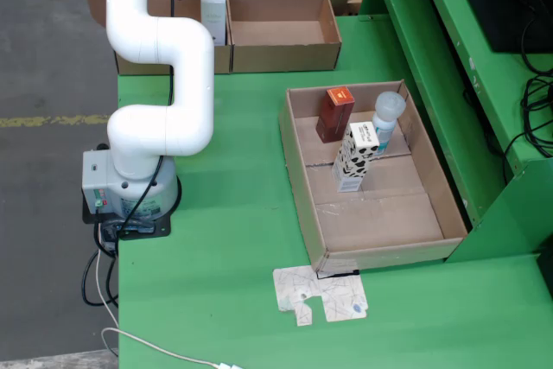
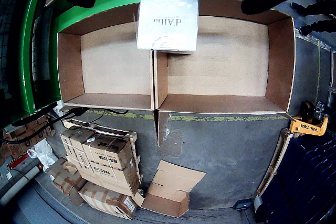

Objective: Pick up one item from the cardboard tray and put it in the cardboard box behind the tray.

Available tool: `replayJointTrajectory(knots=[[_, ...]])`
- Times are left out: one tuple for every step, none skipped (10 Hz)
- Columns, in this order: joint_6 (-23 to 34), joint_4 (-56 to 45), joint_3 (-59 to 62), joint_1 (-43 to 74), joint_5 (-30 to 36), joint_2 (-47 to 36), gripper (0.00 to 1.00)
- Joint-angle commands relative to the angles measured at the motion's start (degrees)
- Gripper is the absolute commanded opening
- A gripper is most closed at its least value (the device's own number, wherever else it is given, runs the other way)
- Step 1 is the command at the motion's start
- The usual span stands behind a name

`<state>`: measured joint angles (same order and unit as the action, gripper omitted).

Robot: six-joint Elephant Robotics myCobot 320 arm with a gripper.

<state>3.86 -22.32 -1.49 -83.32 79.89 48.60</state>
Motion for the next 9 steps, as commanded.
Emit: replayJointTrajectory(knots=[[-0.21,0.72,1.49,-0.29,-0.39,-1.40,1.00],[-0.21,0.72,1.49,-0.29,-0.39,-1.40,1.00],[-0.21,0.72,1.49,-0.29,-0.39,-1.40,1.00],[-0.21,0.72,1.49,-0.29,-0.39,-1.40,1.00],[-0.21,0.72,1.49,-0.29,-0.39,-1.40,1.00],[-0.21,0.72,1.49,-0.29,-0.39,-1.40,1.00],[-1.39,-1.35,1.49,-0.98,0.55,-2.92,1.00],[-3.65,-4.85,1.49,-1.14,2.54,-5.21,1.00],[-5.67,-8.38,1.49,-1.14,3.92,-7.09,1.00]])
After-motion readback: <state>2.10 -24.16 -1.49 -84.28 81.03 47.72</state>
